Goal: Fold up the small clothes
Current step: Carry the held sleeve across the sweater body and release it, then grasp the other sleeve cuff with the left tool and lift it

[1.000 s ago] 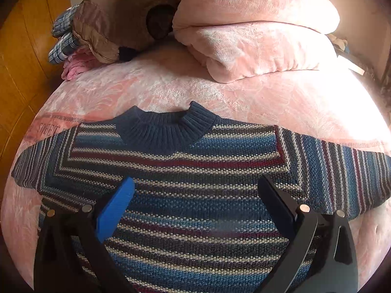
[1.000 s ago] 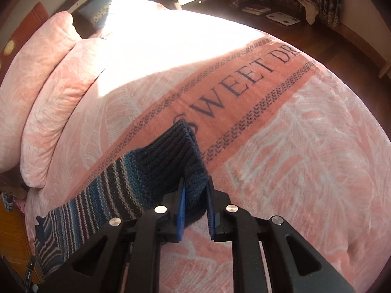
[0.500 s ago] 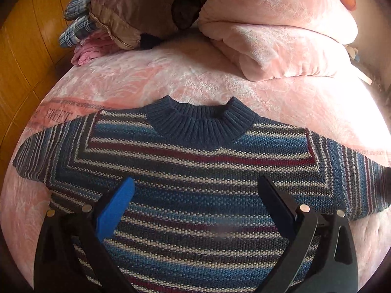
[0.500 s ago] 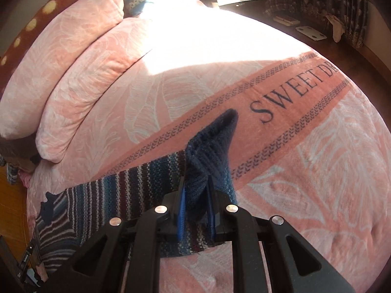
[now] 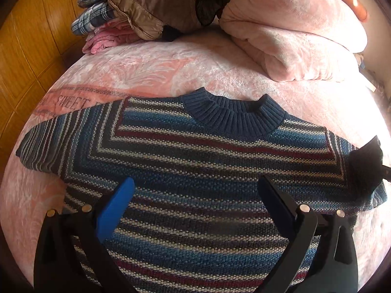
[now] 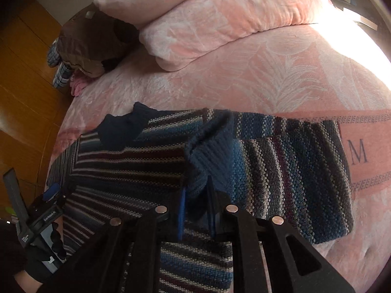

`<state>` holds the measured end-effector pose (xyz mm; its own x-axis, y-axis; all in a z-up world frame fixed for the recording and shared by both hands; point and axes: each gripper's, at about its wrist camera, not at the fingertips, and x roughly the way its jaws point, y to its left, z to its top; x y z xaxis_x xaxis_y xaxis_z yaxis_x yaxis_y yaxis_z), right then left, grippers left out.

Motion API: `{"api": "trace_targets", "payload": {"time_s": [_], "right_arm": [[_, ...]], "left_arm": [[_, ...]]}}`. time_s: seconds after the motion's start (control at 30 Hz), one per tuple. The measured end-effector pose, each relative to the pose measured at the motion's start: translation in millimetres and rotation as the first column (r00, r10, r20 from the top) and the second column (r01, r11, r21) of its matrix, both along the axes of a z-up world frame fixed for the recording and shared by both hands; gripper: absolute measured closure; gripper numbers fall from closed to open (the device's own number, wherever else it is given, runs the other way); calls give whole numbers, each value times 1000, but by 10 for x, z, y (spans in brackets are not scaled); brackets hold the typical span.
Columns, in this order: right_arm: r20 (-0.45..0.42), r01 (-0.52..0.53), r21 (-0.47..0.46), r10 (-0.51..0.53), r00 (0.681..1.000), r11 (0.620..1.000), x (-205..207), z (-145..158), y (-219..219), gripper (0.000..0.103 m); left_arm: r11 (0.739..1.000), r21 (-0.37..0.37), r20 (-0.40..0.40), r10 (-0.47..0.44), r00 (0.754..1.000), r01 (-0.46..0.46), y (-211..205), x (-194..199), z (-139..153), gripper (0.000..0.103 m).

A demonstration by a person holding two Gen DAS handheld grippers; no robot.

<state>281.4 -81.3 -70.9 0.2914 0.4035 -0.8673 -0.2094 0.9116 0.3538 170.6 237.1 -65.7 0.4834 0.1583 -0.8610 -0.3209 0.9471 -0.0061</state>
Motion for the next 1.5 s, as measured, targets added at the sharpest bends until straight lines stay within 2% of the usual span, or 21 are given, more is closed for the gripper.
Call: {"api": "trace_targets", "payload": {"time_s": [0.13,0.2,0.27,0.37,0.47,0.57,0.63,0.67,0.73,0.87,0.93,1.0,1.07,1.13,1.17,1.27,1.37,1.5], "right_arm": [[-41,-20,-35,19,999,999,-12,-268,319,87],[-81,-28,-26,26,996,999,-25,-379,381,77],[-110,-24,30,27,994,999,-76,-389,367,74],[-99,4,63,2,995,998,-221,-158,232,73],[-85,60,-65,-65,994,996,-441,164,-2,70],[-66,110,-65,-115,991,992,-759,517,-314,69],[-28,145,-32,-146,989,989,-999,716,-494,62],[-6,161,-33,-162,987,986,-1101,783,-573,58],[23,181,-65,-180,983,981,-1181,835,-664,57],[35,179,-119,-176,984,977,-991,707,-794,57],[36,194,-144,-191,981,970,-857,585,-866,57],[20,217,-173,-217,976,961,-800,417,-965,57],[-48,245,-130,-253,966,961,-757,240,-1100,57],[-59,268,-138,-278,959,953,-709,139,-1190,58],[-45,278,-168,-289,956,946,-683,111,-1225,58],[-37,322,-185,-334,942,928,-578,-3,-1362,58],[-79,383,-114,-393,916,917,-533,-86,-1496,58],[-69,389,-83,-394,916,918,-491,-45,-1471,58]], "left_arm": [[1000,-11,-4,4,1000,-4,123,-49,-18,3],[1000,-23,-8,2,1000,-2,154,-63,-33,3],[999,-46,-9,-3,1000,3,166,-72,-55,3],[994,-108,-9,-13,1000,12,136,-69,-99,3],[979,-202,-11,-37,999,34,-21,-4,-152,3],[950,-300,-23,-97,995,86,-353,122,-226,3],[917,-378,-36,-147,988,123,-630,239,-304,4],[910,-392,-42,-168,985,138,-778,301,-342,4],[903,-398,-63,-203,977,162,-1052,416,-433,4],[897,-408,-109,-234,966,171,-1443,596,-626,5],[889,-422,-124,-251,960,178,-1591,671,-699,22],[903,-391,-140,-252,958,180,-1714,737,-725,26],[912,-363,-142,-257,956,191,-1811,805,-715,46],[922,-340,-154,-248,957,184,-1856,846,-682,86],[924,-338,-150,-239,959,177,-1837,839,-627,95],[911,-369,-91,-231,969,183,-1793,797,-472,98],[894,-398,-23,-232,972,204,-1666,722,-246,99],[908,-359,35,-216,976,214,-1311,597,74,99]]}}
